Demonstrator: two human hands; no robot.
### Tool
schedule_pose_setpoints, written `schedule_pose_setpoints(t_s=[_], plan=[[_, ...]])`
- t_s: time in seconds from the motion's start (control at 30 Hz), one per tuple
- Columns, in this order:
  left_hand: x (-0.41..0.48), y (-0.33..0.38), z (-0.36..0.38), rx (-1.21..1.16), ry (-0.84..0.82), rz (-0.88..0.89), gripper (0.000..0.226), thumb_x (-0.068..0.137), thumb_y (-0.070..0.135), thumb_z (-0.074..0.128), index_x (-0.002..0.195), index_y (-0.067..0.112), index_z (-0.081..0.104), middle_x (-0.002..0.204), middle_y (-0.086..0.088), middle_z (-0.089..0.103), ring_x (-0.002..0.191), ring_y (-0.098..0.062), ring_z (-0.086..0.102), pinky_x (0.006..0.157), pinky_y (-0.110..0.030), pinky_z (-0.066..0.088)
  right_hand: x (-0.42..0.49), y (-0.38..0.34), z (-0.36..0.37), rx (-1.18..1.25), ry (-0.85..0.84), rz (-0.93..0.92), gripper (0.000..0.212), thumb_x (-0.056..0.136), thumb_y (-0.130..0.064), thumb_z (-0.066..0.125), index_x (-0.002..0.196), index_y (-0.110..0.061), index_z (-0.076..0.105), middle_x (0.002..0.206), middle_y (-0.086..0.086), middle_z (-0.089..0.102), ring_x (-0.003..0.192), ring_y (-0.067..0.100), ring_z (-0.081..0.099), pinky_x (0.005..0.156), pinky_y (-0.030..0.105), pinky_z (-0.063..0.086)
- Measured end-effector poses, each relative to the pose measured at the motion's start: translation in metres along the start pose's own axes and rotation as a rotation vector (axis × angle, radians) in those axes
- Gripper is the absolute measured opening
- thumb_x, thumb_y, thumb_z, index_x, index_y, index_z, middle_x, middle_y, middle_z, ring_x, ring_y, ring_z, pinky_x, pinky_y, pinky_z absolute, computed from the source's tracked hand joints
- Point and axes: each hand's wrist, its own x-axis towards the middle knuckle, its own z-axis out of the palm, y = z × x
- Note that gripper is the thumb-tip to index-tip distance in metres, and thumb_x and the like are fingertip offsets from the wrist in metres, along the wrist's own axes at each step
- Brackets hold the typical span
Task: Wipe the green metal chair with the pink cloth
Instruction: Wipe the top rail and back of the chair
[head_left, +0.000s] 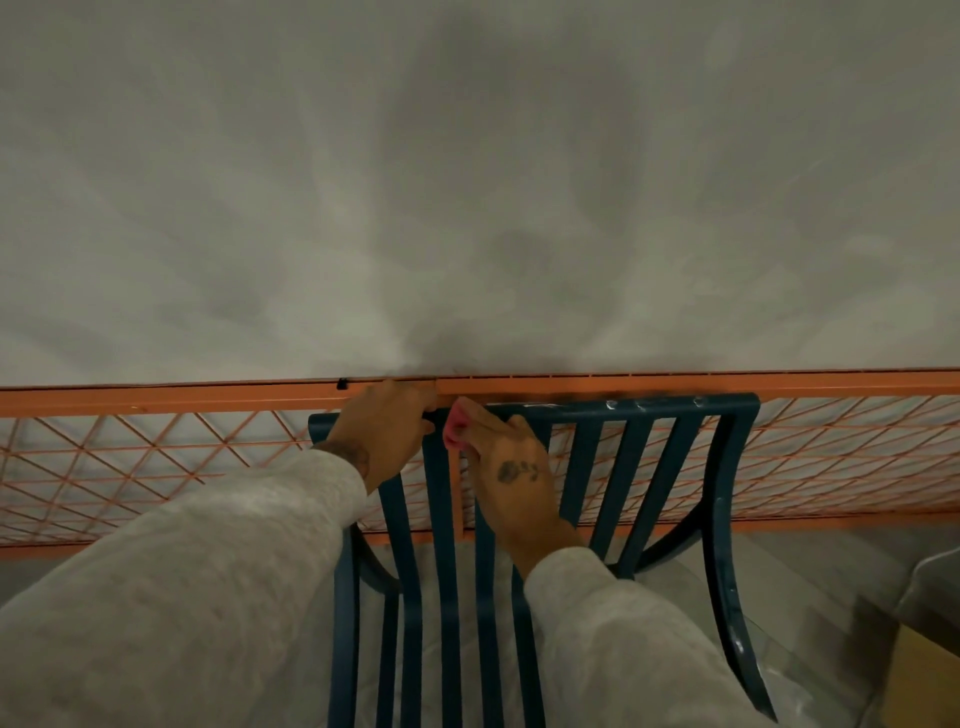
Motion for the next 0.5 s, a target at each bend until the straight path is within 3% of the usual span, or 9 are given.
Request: schedule_pose_setpoints(t_s=[0.17, 0.23, 0.3, 0.4, 0.5], plan=[[0.002, -0.001, -0.001, -0.018, -0.016, 0.014, 0.019, 0.095, 0.023, 0.057, 0.110, 0.016, 0.066, 0.097, -0.003, 0.069, 0.077, -0.016, 0.059, 0.067, -0.025, 0.044, -0.009, 0.032, -0.027, -0.061, 0.031, 0.035, 0.032, 0.071, 0.017, 0.075, 0.087, -0.011, 0.077, 0.099, 0.006, 0.076, 0.080, 0.026, 0.072, 0.079, 0.032, 0.058], [0.001, -0.002, 0.000, -0.017, -0.027, 0.009, 0.017, 0.095, 0.023, 0.056, 0.107, 0.016, 0.066, 0.096, -0.002, 0.069, 0.078, -0.016, 0.061, 0.067, -0.024, 0.044, -0.010, 0.034, -0.042, 0.047, 0.046, 0.074, 0.026, 0.079, 0.013, 0.071, 0.088, -0.011, 0.078, 0.100, -0.007, 0.076, 0.092, 0.004, 0.070, 0.095, 0.011, 0.045], [0.001, -0.004, 0.001, -0.024, -0.021, -0.001, 0.018, 0.096, 0.025, 0.055, 0.108, 0.016, 0.066, 0.097, -0.001, 0.069, 0.080, -0.016, 0.062, 0.068, -0.025, 0.047, -0.010, 0.034, -0.059, 0.282, -0.020, 0.239, 0.027, 0.092, 0.002, 0.063, 0.100, -0.020, 0.077, 0.104, -0.028, 0.066, 0.102, -0.020, 0.058, 0.099, 0.000, 0.037], [-0.001, 0.003, 0.001, -0.059, 0.016, 0.037, 0.024, 0.096, 0.027, 0.054, 0.117, 0.023, 0.065, 0.105, 0.002, 0.069, 0.087, -0.016, 0.064, 0.075, -0.028, 0.054, -0.012, 0.045, -0.072, 0.530, 0.025, 0.532, 0.028, 0.096, -0.016, 0.065, 0.109, -0.040, 0.069, 0.103, -0.040, 0.061, 0.095, -0.026, 0.056, 0.084, 0.001, 0.047], [0.003, 0.021, 0.009, -0.086, 0.034, 0.106, 0.025, 0.097, 0.023, 0.051, 0.119, 0.022, 0.064, 0.108, 0.002, 0.068, 0.094, -0.017, 0.063, 0.078, -0.030, 0.052, -0.008, 0.051, -0.078, 0.550, 0.086, 0.621, 0.024, 0.098, -0.019, 0.061, 0.118, -0.030, 0.069, 0.105, -0.028, 0.063, 0.081, -0.024, 0.058, 0.063, -0.002, 0.045]])
